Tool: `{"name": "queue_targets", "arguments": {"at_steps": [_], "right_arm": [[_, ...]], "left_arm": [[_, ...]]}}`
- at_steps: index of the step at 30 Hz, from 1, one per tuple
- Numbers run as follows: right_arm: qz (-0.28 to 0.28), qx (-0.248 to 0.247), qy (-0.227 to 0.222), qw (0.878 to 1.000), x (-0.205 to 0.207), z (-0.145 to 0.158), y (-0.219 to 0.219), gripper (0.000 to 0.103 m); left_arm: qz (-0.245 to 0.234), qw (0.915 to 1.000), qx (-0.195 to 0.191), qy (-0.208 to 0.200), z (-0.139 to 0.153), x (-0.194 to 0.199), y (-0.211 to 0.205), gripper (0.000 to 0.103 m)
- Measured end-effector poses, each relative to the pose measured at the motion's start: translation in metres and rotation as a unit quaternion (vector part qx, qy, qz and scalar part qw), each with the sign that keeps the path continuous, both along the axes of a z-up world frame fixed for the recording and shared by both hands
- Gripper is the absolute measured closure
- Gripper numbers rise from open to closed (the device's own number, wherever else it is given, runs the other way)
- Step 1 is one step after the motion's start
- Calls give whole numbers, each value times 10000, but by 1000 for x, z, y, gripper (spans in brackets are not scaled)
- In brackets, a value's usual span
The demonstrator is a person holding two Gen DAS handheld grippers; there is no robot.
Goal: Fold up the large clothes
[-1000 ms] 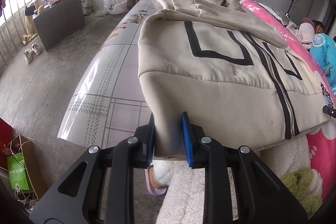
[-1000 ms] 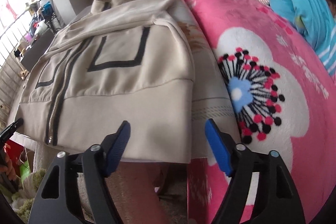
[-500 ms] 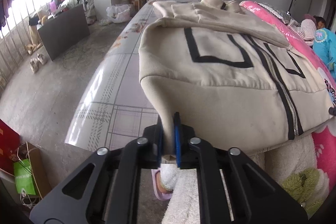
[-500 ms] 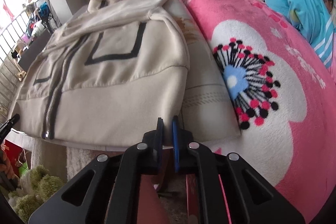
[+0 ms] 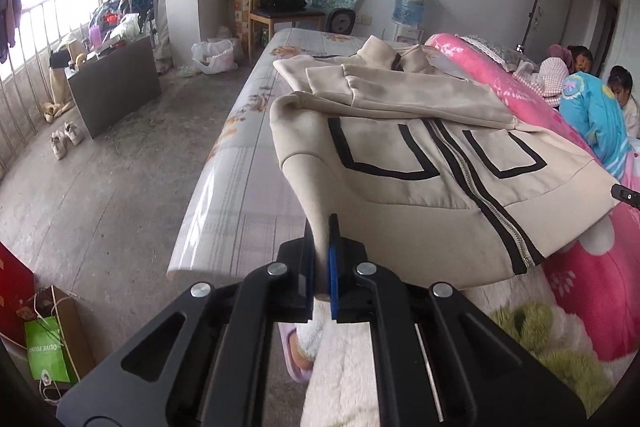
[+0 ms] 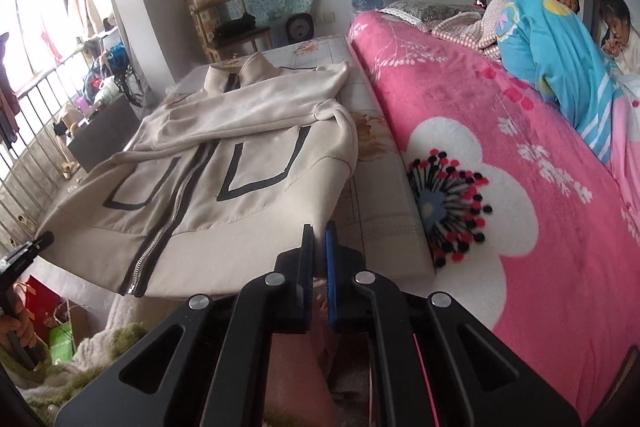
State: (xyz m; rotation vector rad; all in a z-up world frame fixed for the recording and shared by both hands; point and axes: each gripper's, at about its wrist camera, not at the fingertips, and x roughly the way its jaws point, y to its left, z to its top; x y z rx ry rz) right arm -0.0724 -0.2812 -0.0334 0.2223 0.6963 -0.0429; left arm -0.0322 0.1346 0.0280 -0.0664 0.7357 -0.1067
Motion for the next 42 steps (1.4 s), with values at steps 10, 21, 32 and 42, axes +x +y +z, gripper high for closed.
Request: {"name": "queue_targets", "arguments": {"at_steps": [10, 21, 32, 42], "right_arm": [[-23, 349, -138, 9993, 20, 14, -6, 98], [-101, 497, -59, 9987, 150, 23, -17, 97], [-632, 791, 220, 9946, 197, -33, -40, 61], [246, -438, 294, 9983, 168, -26, 18, 34]], "left_arm": [[-119, 9971, -745, -73, 19, 28, 17, 98], [34, 9893, -1351, 545, 4, 158, 32, 97], [518, 9816, -1745, 584, -25, 192, 67, 69], [-326, 9902, -1297, 398, -16, 177, 23, 51]]}}
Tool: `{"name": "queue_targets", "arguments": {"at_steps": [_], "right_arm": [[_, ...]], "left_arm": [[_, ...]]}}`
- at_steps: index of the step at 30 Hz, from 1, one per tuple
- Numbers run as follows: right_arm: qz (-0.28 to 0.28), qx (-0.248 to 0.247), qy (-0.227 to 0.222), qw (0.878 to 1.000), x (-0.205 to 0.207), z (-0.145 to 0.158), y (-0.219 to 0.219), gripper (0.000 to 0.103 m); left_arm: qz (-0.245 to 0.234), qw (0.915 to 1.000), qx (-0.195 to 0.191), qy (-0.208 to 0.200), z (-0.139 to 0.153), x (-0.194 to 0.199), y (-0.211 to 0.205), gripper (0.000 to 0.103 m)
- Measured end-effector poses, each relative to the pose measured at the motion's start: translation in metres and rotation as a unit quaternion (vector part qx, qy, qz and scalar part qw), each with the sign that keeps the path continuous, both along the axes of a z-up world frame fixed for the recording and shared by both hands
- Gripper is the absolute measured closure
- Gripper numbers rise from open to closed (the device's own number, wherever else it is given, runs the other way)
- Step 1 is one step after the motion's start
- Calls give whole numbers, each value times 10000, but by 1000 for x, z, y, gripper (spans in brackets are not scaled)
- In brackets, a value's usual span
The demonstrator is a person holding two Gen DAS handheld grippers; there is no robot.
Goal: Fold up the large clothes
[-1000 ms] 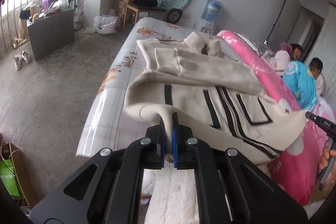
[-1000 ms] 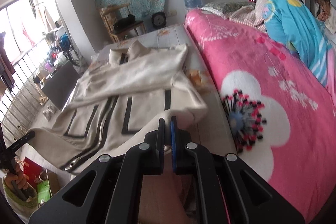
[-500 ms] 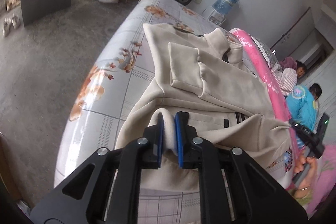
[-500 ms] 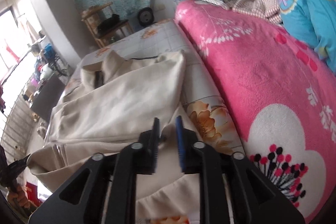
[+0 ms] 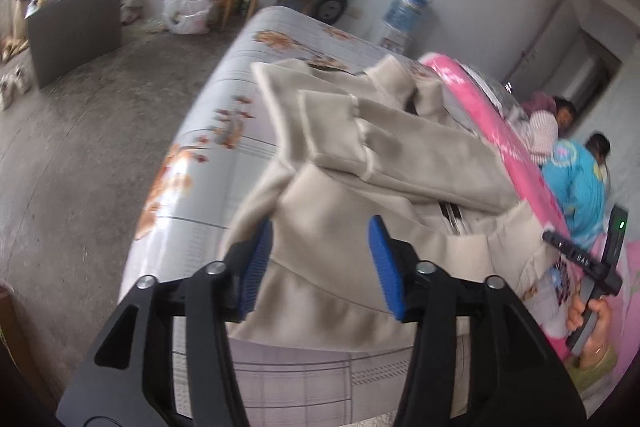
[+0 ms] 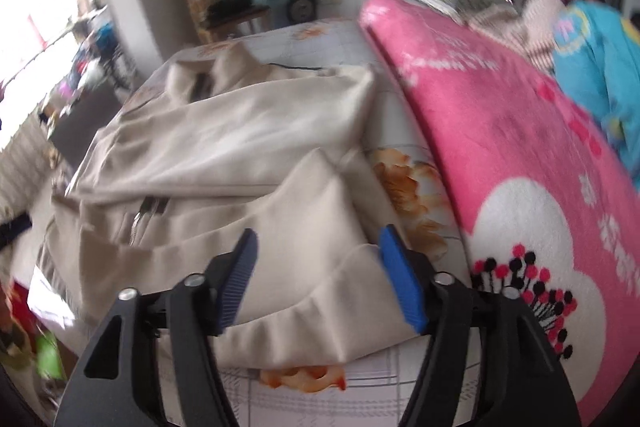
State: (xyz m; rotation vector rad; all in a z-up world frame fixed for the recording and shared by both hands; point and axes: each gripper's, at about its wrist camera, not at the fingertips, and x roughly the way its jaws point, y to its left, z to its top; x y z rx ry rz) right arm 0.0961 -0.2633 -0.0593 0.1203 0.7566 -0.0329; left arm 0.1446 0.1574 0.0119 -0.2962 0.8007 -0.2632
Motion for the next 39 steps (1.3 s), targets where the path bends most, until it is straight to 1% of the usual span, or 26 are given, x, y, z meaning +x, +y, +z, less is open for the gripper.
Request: {"name": "queue_targets", "arguments": {"at_steps": [2, 5, 7, 9, 10, 13, 14, 15, 17, 18, 21, 23, 26, 29, 31, 35, 37, 39], "right_arm": [[356, -338, -90, 9988, -1, 3, 22, 33], [985, -286, -85, 9947, 4, 2, 47, 33], [1206, -379, -48, 9920, 10, -3, 60, 33], [1303, -615, 83, 9895, 20, -12, 69, 33], [1333, -624, 150, 9890, 24, -16, 70, 33], [1288, -469, 440, 9896, 39, -32, 62, 33], [1216, -410, 596, 9899, 43, -39, 56, 33], [1219, -332, 650, 9899, 44, -44, 53, 33], [1285, -201, 584, 9898, 44, -45, 48, 28], [1342, -181, 593, 9890, 44, -45, 48, 24], [1467, -307, 518, 9873, 42, -50, 56, 15], [1442, -354, 441, 9879, 40, -51, 58, 15], [1357, -216, 431, 9896, 39, -50, 55, 15], [1361, -290, 453, 9892, 42, -49, 57, 14], [1366, -350, 479, 9889, 45, -49, 58, 14], [1120, -481, 487, 9914, 46, -42, 62, 14], [975, -502, 460, 9929, 44, -39, 63, 14], [931, -396, 452, 9938, 42, -37, 63, 14]], "left_arm": [[-246, 9992, 301, 9, -3, 5, -20, 51], [-490, 9966, 659, -34, -7, 11, -41, 51], [-527, 9928, 1067, -107, -12, 17, -52, 46], [-525, 9899, 1317, -59, -20, 24, -55, 46], [-503, 9893, 1372, 18, -25, 29, -54, 46], [-428, 9902, 1302, 276, -38, 40, -48, 46], [-421, 9910, 1251, 242, -40, 40, -46, 46], [-445, 9913, 1221, 209, -40, 40, -45, 45], [-527, 9906, 1249, 202, -41, 39, -45, 45], [-565, 9905, 1241, 200, -42, 40, -45, 43], [-667, 9917, 1075, 224, -42, 40, -43, 38], [-687, 9920, 1032, 231, -42, 39, -42, 38], [-673, 9920, 1042, 215, -42, 37, -42, 38], [-575, 9941, 898, 198, -41, 37, -39, 38], [-403, 9964, 721, 208, -36, 37, -34, 38], [-89, 9986, 523, -3, -17, 25, -21, 38], [22, 9981, 600, -126, -5, 16, -19, 38], [101, 9961, 859, -148, 4, 10, -22, 38]]}}
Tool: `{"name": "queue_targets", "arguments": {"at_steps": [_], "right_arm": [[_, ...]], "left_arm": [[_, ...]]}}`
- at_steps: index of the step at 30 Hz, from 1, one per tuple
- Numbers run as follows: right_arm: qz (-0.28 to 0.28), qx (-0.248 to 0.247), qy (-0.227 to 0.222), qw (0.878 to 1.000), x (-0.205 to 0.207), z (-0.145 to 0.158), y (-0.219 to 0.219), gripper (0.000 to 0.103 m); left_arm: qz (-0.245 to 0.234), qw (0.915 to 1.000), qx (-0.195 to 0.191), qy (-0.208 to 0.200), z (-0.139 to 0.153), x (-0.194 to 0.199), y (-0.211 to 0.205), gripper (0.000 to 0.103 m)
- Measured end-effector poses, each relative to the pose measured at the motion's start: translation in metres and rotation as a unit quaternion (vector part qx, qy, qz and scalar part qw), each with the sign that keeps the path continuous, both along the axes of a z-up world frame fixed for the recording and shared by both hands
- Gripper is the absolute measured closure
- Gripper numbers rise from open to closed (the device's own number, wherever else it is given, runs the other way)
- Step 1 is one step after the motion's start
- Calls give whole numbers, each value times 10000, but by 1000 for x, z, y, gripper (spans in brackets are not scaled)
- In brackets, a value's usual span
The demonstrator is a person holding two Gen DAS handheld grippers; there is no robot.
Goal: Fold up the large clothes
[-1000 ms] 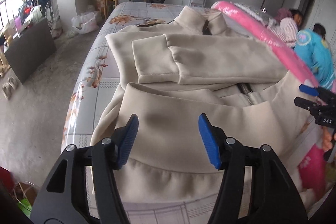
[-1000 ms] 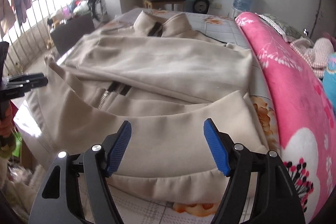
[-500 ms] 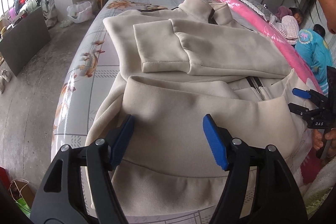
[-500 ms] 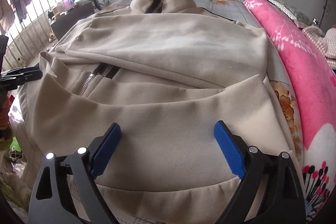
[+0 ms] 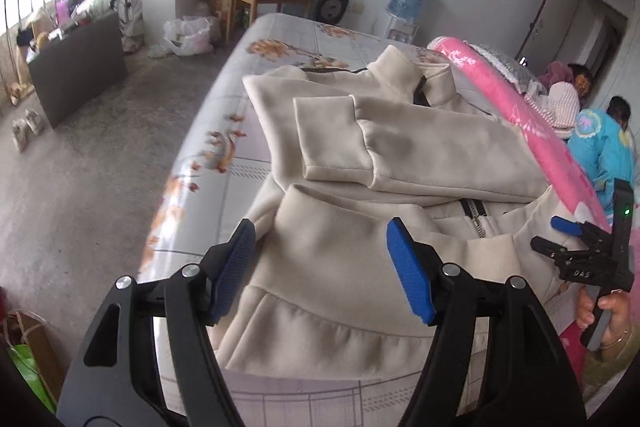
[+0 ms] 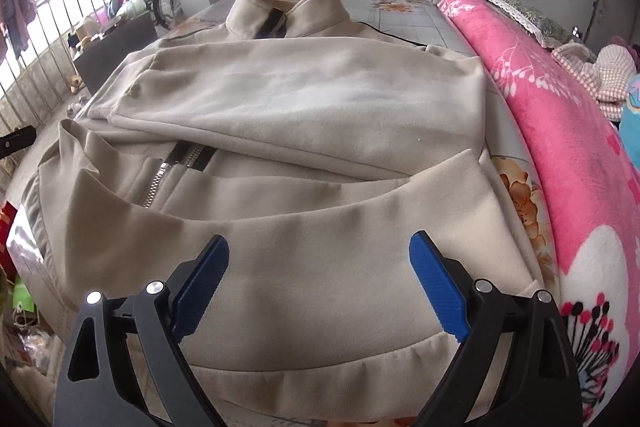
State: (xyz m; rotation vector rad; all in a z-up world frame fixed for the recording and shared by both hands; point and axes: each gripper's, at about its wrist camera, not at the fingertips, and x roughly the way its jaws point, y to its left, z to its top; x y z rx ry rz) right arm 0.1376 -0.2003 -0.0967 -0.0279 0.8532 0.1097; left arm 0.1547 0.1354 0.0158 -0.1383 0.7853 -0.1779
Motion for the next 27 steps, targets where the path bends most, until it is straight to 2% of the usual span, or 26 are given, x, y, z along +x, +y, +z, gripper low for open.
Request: {"name": "queue_targets", "arguments": {"at_steps": [4, 8, 12, 15, 21, 27], "right_arm": [[-191, 58, 121, 9997, 1, -5, -1, 14], [-244, 55, 177, 9995, 4, -9, -2, 14], [-157, 134, 199, 9996, 8, 8, -2, 14], [32, 343, 117, 9993, 17, 31, -5, 14], [-20, 843, 228, 9962, 68, 72, -31, 14], [-256, 854, 442, 9950, 126, 77, -47, 14]], "left_arm": [[3, 9992, 350, 205, 1, -4, -9, 32], [53, 9957, 834, 409, -10, -1, -20, 31], [47, 9958, 796, 441, -1, 4, -18, 31], [-33, 9974, 617, 360, 21, 12, -15, 27], [-233, 9964, 817, 53, 69, 55, -24, 27], [-328, 9943, 1013, 33, 78, 122, -48, 27]]}}
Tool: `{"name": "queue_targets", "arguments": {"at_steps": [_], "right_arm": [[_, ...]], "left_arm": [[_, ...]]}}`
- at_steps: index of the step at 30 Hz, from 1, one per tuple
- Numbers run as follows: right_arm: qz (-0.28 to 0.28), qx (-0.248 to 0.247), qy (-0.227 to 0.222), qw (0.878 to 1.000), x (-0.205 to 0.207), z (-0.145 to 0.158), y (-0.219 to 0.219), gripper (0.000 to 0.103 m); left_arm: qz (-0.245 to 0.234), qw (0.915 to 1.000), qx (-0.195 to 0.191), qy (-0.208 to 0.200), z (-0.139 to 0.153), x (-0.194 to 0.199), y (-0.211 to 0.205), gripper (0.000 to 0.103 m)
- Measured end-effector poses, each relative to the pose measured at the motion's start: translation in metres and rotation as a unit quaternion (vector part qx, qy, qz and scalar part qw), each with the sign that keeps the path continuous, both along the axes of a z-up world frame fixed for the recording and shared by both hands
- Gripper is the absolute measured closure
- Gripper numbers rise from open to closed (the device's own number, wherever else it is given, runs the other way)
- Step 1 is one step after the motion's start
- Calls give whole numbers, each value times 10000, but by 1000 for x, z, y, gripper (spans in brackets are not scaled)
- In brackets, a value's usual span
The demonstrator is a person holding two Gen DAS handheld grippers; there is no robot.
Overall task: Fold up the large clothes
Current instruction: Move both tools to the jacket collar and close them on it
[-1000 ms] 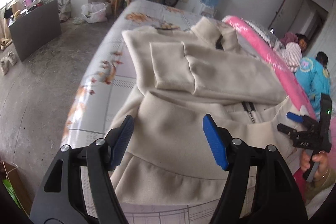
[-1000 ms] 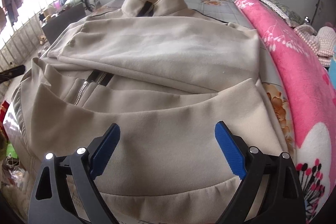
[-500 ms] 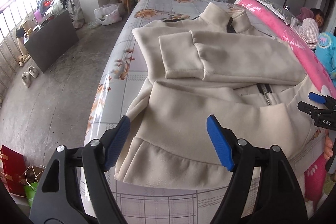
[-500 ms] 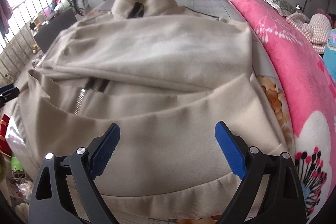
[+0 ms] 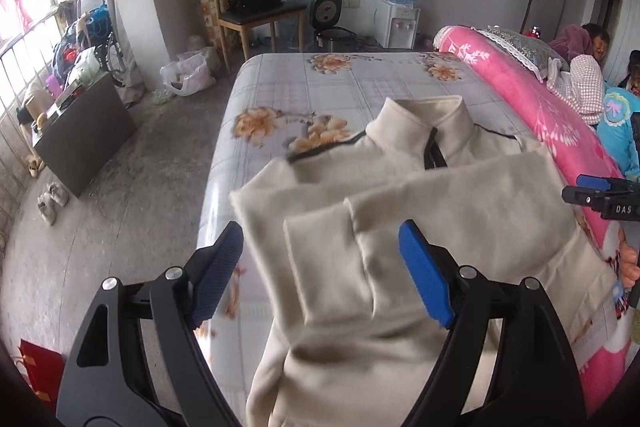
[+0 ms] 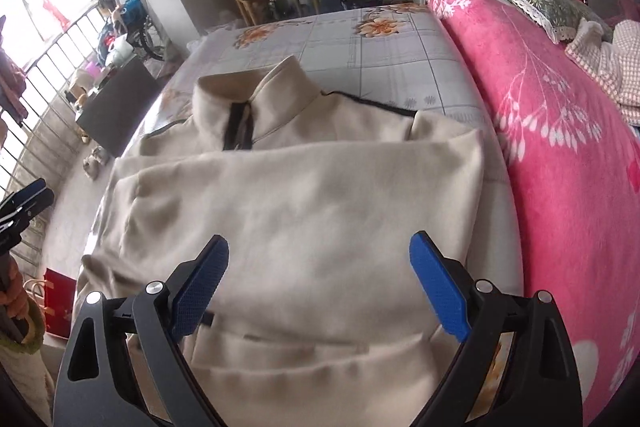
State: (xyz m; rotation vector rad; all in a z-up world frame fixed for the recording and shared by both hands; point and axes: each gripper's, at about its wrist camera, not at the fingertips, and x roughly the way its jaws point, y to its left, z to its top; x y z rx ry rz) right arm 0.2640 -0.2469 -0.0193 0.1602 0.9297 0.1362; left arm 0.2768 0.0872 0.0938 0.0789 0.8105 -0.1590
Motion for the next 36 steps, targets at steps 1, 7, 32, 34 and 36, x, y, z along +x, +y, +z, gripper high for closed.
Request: {"name": "queue_targets", "arguments": {"at_steps": [1, 7, 32, 34, 36], "right_arm": [[4, -43, 10, 10000, 5, -1, 0, 14], [117, -335, 71, 9993, 42, -19, 9, 22], [196, 616, 167, 9978, 153, 7, -5, 42], [138, 787, 236, 9965, 175, 7, -2, 42], [51, 953, 341, 9948, 200, 1, 2, 42]], "left_arm": [[-32, 10000, 14, 35, -4, 13, -6, 27], [23, 9988, 0, 491, -48, 80, -36, 27], [92, 9942, -916, 564, -45, 181, -58, 27], [128, 9934, -955, 615, -51, 197, -64, 29], [160, 9931, -957, 665, -58, 213, -71, 34]]}}
